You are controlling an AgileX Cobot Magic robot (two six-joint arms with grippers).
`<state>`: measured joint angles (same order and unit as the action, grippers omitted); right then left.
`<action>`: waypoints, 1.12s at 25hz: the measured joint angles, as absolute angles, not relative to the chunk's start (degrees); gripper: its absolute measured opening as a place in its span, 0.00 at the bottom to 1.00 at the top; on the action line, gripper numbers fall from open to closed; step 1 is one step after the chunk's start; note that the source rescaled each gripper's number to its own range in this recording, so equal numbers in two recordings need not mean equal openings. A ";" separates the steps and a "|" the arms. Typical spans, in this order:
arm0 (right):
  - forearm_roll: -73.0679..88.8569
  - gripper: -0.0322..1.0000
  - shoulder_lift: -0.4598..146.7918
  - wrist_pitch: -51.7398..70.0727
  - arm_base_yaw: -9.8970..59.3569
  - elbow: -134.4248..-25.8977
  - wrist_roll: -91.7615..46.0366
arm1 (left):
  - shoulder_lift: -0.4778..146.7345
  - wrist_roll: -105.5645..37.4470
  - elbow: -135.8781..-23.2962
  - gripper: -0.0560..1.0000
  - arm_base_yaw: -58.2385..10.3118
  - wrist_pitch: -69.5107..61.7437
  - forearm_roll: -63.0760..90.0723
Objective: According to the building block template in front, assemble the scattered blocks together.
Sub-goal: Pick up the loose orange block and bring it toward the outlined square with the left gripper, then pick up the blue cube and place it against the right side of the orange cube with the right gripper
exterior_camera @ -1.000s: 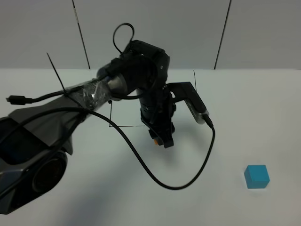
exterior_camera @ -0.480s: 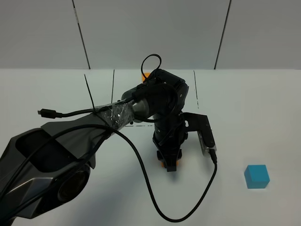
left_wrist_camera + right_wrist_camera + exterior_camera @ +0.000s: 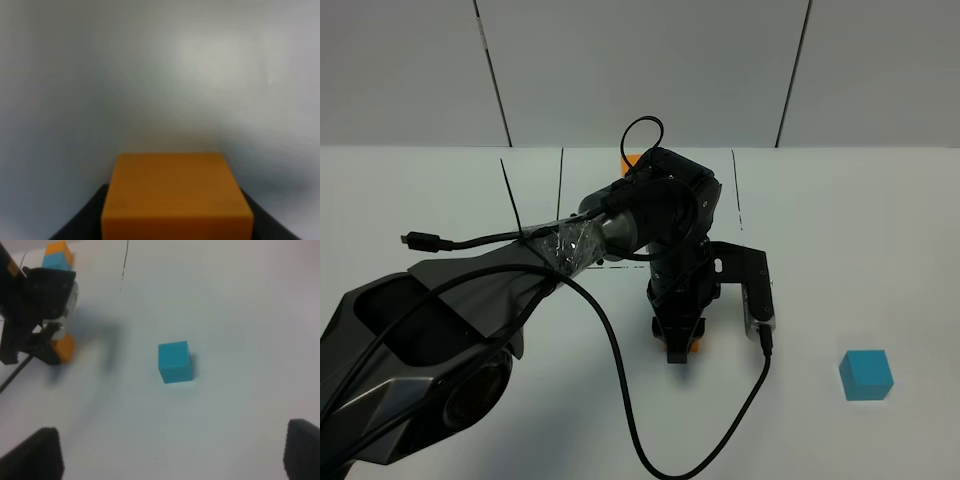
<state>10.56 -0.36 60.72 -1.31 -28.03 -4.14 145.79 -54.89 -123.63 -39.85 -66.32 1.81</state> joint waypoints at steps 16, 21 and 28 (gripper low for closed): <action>10.56 0.77 -0.36 60.72 -1.31 -28.03 -4.14 | 145.80 -59.03 -124.38 0.95 -39.85 -67.75 4.35; 10.56 0.77 -0.36 60.72 -1.31 -28.03 -4.14 | 143.30 -46.85 -125.91 1.00 -39.85 -67.79 4.56; 10.56 0.77 -0.36 60.72 -1.31 -28.03 -4.14 | 134.86 -29.02 -125.97 0.93 -39.30 -67.90 4.42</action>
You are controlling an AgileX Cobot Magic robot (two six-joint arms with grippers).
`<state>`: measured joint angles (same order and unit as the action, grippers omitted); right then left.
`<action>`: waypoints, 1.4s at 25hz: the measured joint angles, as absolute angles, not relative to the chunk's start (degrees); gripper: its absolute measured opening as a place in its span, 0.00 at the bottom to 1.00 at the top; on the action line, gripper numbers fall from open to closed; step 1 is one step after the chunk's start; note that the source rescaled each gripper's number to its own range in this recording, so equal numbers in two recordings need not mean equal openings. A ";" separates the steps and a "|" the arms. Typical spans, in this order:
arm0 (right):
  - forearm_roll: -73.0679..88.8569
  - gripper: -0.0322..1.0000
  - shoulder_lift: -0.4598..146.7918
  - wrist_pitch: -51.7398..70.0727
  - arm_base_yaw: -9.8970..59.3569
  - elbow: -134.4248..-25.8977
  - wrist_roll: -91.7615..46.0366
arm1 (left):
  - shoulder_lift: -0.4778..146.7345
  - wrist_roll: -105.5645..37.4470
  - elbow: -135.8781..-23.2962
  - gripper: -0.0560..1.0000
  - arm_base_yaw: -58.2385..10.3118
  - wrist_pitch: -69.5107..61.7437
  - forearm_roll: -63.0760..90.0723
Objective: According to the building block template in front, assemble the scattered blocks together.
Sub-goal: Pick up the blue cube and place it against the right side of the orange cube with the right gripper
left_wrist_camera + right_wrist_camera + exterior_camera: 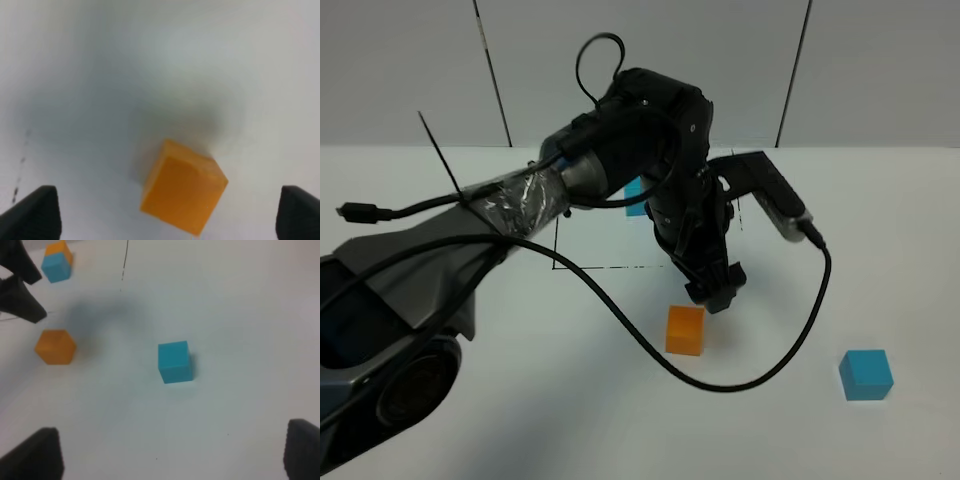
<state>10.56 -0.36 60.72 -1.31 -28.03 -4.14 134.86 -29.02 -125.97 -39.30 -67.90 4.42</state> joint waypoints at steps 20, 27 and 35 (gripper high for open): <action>10.56 0.77 -0.36 60.72 -1.31 -28.03 -4.14 | 93.66 -10.05 -74.44 0.76 -9.07 -66.74 -2.56; 10.56 0.77 -0.36 60.72 -1.31 -28.03 -4.14 | 68.97 -1.56 -54.20 0.76 -1.94 -59.25 -2.52; 10.56 0.77 -0.36 60.72 -1.31 -28.03 -4.14 | 39.12 1.33 -42.25 0.76 -1.65 -60.13 0.00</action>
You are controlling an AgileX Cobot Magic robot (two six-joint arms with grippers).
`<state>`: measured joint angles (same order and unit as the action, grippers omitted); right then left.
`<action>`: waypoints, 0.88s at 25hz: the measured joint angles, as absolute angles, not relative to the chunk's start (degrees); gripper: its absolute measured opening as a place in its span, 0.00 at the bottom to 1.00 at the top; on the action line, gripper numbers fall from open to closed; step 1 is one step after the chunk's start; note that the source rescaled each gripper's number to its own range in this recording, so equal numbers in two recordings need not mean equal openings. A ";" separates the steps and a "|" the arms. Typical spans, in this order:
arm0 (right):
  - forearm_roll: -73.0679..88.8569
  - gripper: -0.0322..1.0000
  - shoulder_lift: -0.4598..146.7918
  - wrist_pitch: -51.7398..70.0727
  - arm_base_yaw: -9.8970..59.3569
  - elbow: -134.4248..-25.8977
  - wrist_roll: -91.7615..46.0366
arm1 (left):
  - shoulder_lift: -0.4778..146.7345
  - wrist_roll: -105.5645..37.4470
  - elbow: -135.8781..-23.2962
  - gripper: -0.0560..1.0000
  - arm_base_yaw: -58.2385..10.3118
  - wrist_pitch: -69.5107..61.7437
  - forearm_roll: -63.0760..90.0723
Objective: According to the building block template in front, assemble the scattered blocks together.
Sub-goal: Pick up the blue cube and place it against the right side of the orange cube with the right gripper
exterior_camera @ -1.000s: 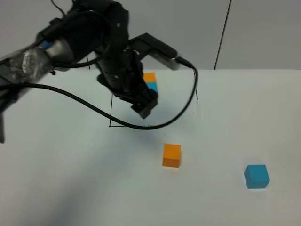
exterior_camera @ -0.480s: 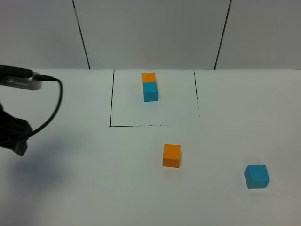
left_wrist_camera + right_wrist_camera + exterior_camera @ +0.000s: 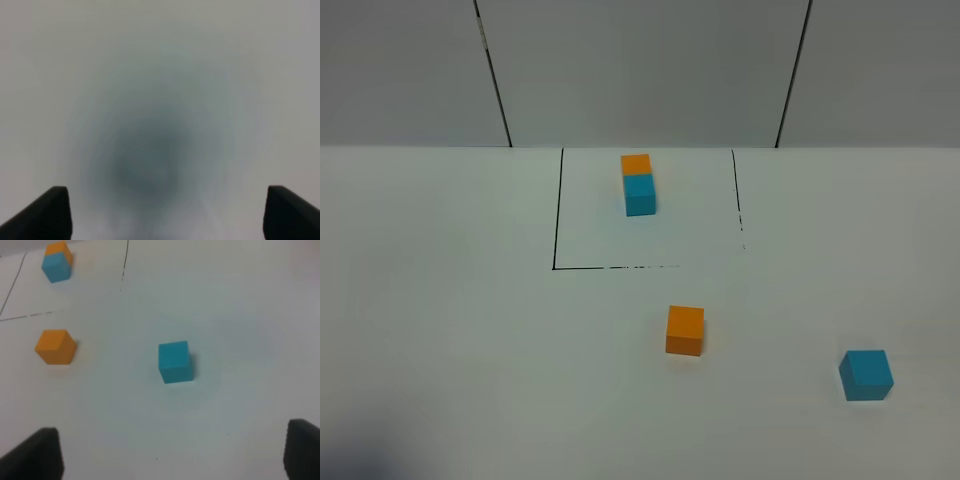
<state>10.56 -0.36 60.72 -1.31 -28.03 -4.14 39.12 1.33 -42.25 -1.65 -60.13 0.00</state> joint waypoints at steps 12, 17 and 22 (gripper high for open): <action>10.56 0.77 -0.36 60.72 -1.31 -28.03 -4.14 | 7.81 0.43 -31.61 0.76 -1.65 -61.99 4.03; 10.56 0.77 -0.36 60.72 -1.31 -28.03 -4.14 | 1.24 -4.60 -29.43 0.76 -1.65 -61.92 9.17; 10.56 0.77 -0.36 60.72 -1.31 -28.03 -4.14 | -0.34 -8.34 -29.21 0.76 -1.65 -61.93 11.83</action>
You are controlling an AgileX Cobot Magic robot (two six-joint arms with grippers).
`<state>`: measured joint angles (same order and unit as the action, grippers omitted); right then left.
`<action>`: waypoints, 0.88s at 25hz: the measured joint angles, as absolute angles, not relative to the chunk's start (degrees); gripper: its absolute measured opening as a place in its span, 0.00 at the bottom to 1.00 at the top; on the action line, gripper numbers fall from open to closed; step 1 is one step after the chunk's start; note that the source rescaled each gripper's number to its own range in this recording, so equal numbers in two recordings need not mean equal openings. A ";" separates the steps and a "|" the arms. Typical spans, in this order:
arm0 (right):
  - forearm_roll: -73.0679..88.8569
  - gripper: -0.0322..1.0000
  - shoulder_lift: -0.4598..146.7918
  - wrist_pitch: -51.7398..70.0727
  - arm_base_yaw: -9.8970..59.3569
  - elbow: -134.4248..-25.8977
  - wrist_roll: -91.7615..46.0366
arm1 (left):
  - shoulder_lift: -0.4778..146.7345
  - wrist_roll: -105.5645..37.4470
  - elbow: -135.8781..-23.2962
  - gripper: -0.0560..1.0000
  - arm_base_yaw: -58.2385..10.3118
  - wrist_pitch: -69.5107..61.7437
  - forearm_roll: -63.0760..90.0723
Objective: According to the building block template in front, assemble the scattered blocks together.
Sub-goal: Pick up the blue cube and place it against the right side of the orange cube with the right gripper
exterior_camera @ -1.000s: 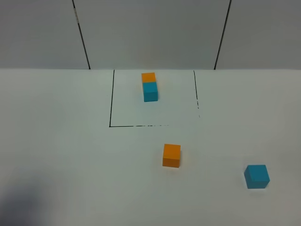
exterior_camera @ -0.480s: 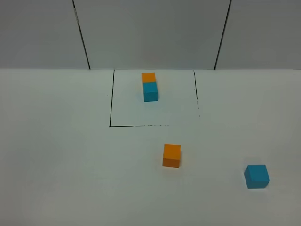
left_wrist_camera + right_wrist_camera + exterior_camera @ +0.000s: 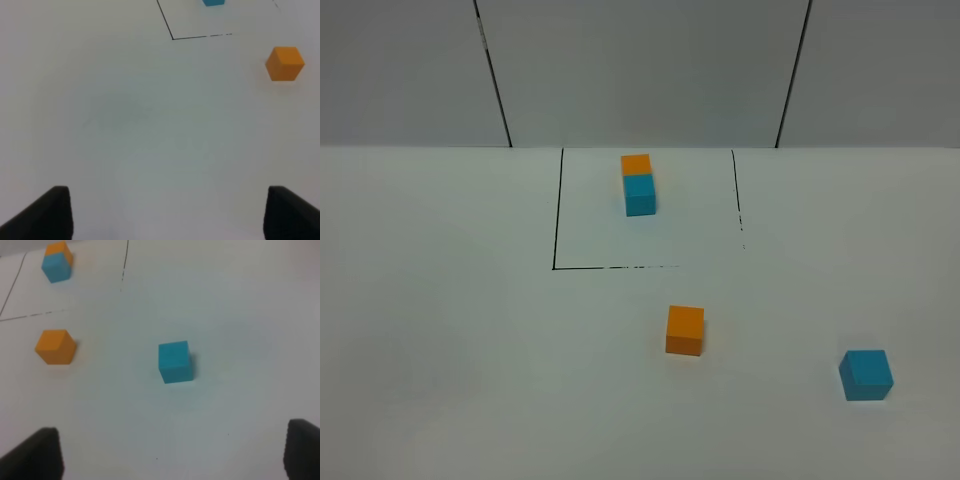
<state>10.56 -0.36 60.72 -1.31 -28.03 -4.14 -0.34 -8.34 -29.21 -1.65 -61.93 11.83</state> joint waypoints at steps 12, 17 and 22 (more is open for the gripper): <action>10.56 0.77 -0.36 60.72 -1.31 -28.03 -4.14 | -0.42 -5.83 -28.90 0.75 -1.65 -61.74 9.68; 10.56 0.77 -0.36 60.72 -1.31 -28.03 -4.14 | -0.42 -5.83 -28.90 0.75 -1.65 -61.74 9.68; 10.56 0.77 -0.36 60.72 -1.31 -28.03 -4.14 | -0.42 -5.83 -28.90 0.75 -1.60 -61.74 9.68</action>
<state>10.56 -0.36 60.72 -1.31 -28.03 -4.14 -0.42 -5.83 -28.90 -1.60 -61.74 9.68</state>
